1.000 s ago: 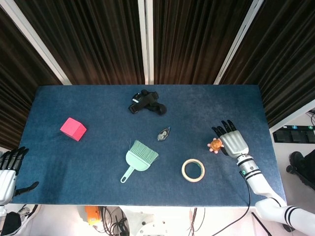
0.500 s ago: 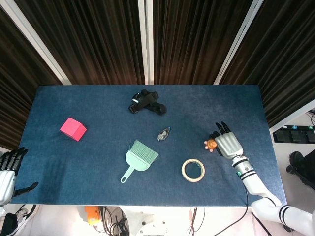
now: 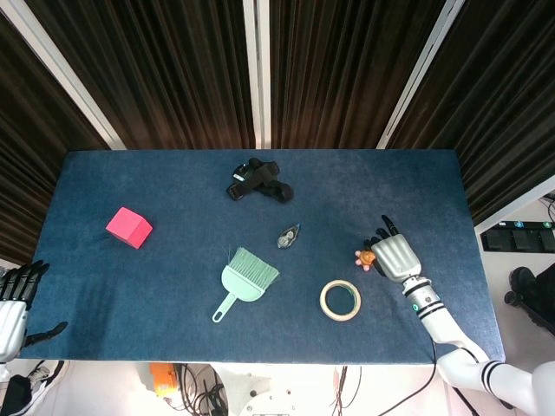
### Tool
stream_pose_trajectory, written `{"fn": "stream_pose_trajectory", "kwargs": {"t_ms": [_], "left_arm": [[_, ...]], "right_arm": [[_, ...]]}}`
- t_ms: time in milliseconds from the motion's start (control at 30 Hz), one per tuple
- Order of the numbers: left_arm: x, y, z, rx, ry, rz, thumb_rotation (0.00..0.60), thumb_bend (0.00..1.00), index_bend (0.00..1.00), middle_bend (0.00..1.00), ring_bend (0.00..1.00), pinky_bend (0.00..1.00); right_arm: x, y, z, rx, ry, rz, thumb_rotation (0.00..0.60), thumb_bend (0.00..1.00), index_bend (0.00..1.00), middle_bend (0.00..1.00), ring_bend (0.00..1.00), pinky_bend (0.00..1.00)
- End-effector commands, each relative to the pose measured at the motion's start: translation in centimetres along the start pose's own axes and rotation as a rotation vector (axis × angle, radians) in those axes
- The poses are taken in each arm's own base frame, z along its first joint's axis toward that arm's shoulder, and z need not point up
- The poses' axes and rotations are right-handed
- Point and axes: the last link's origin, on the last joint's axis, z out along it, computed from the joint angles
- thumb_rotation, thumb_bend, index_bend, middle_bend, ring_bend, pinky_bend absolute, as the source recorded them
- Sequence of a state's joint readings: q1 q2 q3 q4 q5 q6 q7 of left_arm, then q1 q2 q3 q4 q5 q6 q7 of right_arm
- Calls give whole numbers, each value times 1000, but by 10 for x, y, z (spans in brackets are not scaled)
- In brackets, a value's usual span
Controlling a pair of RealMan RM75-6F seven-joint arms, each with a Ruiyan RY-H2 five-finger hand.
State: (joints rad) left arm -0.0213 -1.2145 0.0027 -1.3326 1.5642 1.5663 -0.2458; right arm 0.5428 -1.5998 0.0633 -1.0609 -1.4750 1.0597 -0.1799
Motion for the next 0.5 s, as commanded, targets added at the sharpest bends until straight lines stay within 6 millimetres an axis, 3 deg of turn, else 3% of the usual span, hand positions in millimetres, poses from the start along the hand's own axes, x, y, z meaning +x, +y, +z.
{"fn": "stream_pose_trajectory", "kwargs": {"t_ms": [33,67,133,233,267,333,500], "left_arm": [[1,0,0,1,2,0,600,0,63,21,0,46],[1,0,0,0,4,0,600,0,63,21,0,46],[1,0,0,-3,5,0,600,0,63,21,0,46],[1,1,0,-5,3,0,600,0,63,21,0,46],[1,1,0,-7,3,-1,600,0,63,21,0,46],[0,1,1,-6,3,-1,600,0,63,21,0,46],[0,2,1,-9,3,0,600,0,63,21,0,46]], "right_arm": [[0,1,-2,3,15,2,600,385,908,770,308,0],[0,2,-3,4,13,-1,600,368,877,749,304,0],[0,7,-6,-1,-7,-17,600,290,673,630,242,0],[2,15,-12,-29,-59,-31,600,76,148,284,44,0],[4,16,-14,-36,-69,-32,600,31,57,196,14,0],[8,17,-16,-44,-81,-33,600,0,0,79,0,0],[9,14,-19,-44,-99,-29,600,0,0,61,0,0]]}}
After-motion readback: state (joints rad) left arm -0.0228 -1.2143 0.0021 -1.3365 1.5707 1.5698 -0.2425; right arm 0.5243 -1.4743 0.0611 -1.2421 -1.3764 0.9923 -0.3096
